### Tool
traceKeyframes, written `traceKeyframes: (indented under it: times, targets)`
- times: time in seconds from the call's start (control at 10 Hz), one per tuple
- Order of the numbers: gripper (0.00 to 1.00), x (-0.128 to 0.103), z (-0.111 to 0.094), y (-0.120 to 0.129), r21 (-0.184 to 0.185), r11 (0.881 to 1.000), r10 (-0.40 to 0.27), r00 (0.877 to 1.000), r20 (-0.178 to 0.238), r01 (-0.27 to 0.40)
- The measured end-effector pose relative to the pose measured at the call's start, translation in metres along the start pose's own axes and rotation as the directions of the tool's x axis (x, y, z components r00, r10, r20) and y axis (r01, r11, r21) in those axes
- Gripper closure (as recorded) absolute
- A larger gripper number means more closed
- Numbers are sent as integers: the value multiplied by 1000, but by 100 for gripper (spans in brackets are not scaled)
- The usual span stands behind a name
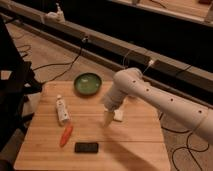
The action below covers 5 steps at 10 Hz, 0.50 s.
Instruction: Place the pepper on the white sponge
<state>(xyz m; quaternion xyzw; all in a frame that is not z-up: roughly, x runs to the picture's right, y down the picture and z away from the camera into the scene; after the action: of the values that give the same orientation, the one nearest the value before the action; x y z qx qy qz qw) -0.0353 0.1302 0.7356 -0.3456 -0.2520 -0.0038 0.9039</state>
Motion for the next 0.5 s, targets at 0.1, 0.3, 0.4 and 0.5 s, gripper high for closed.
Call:
traceKeyframes:
  times: [0.1, 0.3, 0.4, 0.5]
  targets:
    - [20, -27, 11, 3, -17, 998, -62, 997, 41, 62]
    - [20, -28, 10, 4, -17, 998, -66, 997, 47, 66]
    - [20, -29, 11, 4, -18, 998, -67, 997, 47, 68]
    - [20, -31, 12, 4, -19, 997, -69, 996, 47, 70]
